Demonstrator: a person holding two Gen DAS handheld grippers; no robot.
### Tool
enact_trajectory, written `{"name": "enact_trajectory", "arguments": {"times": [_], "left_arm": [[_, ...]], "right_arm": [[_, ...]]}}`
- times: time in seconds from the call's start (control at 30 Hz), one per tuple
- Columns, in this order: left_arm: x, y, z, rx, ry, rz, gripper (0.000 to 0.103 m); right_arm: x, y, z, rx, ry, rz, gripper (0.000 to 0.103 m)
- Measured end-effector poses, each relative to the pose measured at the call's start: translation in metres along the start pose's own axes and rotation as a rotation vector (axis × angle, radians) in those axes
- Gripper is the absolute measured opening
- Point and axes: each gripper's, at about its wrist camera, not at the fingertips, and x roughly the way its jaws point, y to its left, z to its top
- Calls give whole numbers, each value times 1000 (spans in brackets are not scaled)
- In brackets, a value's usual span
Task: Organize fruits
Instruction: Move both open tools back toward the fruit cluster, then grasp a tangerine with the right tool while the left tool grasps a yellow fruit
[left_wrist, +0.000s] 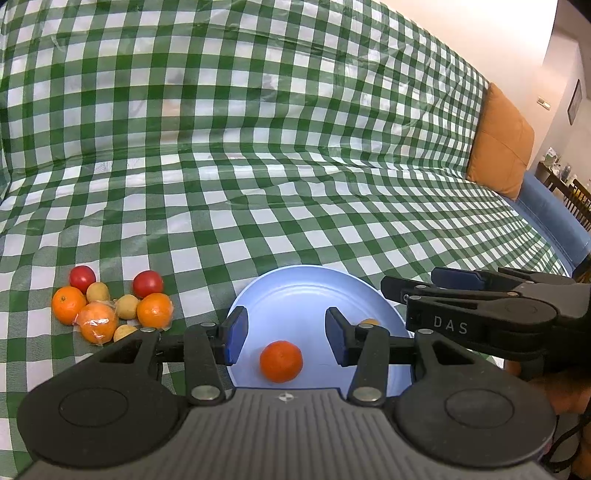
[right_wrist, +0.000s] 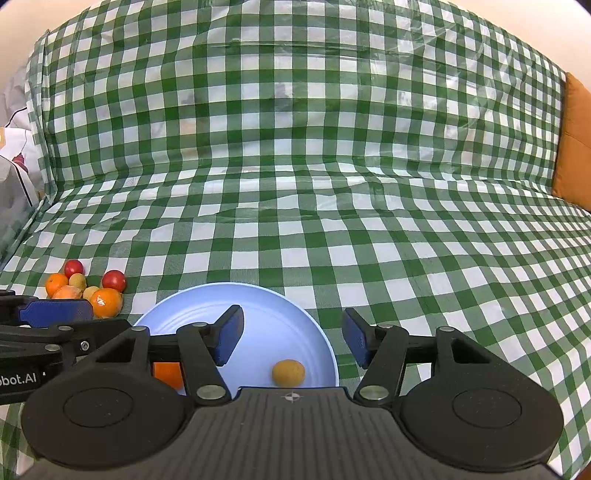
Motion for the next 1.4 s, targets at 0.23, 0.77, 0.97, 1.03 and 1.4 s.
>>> {"name": "enact_trajectory", "arguments": {"times": [0.23,0.77,0.97,1.03,1.4], "left_arm": [[1,1,1,-1,0,2,51],[-4,41,11,-46,-7,94,51],[-10,73,17,-119,-9,161,55],[-13,84,18,-151,-13,173,56],[-37,170,28,-391,-46,287,56]], "right_arm": [[0,1,-1,-2,-1,1,61],[3,11,3,-2,-11,31,61],[9,37,7,-8,-15,73,61],[10,47,8,-9,-15,90,61],[29,91,22,50,-5,184,44]]}}
